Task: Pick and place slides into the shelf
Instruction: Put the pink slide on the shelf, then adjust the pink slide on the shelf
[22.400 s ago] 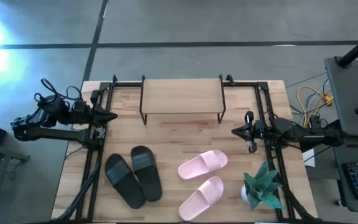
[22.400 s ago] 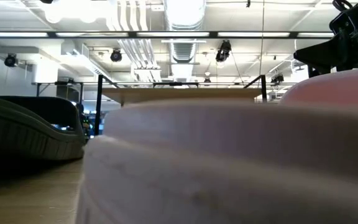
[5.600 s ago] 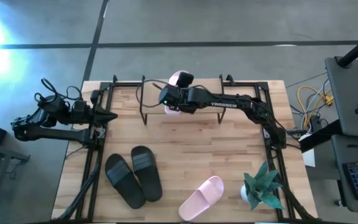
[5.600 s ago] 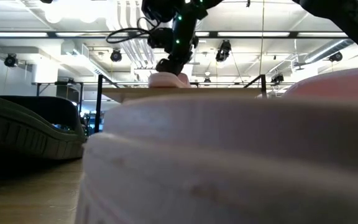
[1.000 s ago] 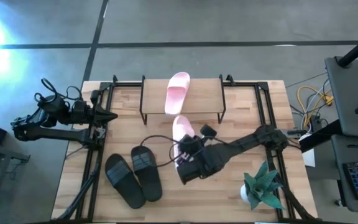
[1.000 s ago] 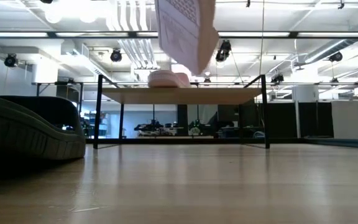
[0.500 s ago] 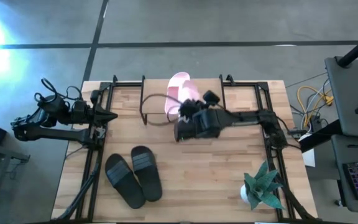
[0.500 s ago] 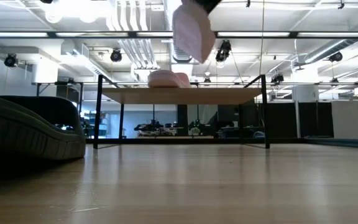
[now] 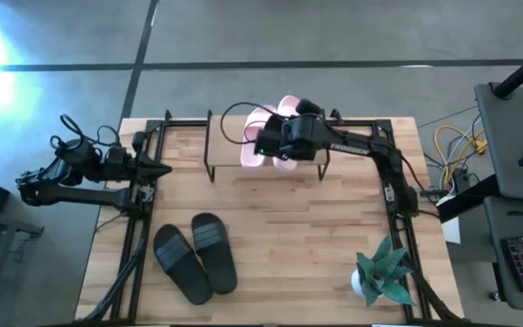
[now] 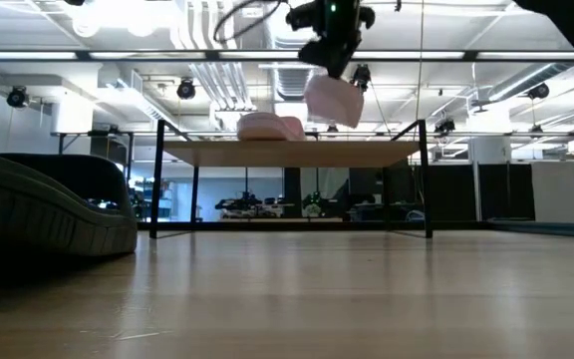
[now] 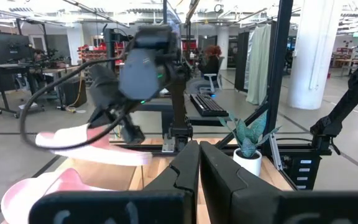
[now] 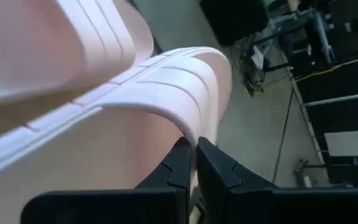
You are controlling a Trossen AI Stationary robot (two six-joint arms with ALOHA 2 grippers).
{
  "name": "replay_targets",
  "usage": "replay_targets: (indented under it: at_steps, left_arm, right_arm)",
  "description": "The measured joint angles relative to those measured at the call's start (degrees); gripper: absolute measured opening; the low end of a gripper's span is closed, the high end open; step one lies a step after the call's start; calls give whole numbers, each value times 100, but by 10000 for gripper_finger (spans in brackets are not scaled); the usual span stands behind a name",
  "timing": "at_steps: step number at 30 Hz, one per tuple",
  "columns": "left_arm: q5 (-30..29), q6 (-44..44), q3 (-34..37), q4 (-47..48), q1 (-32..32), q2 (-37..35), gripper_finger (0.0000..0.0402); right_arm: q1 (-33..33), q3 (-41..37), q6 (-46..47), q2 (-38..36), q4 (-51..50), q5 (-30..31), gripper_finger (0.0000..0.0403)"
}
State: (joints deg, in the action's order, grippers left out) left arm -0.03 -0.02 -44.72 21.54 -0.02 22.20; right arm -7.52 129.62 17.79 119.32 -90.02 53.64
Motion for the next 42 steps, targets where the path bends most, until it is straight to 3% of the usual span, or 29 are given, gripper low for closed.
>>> replay_targets:
  at_steps: [11, 21, 28, 42]
  left_arm:
    - [1, -1, 0, -2, -1, 1, 0]
    - [0, -1, -1, 0, -1, 1, 0]
    - [0, -1, 1, -1, 0, -1, 0]
    - [0, -1, 1, -2, 1, -1, 0]
  right_arm:
    - [-474, 0, -681, 401, 221, -341, 11]
    - [-447, 0, -1587, 505, 1225, -594, 12]
    - [-451, -10, -1582, 508, 1370, -735, 18]
    - [-488, -66, -1112, 510, 1147, -925, 116]
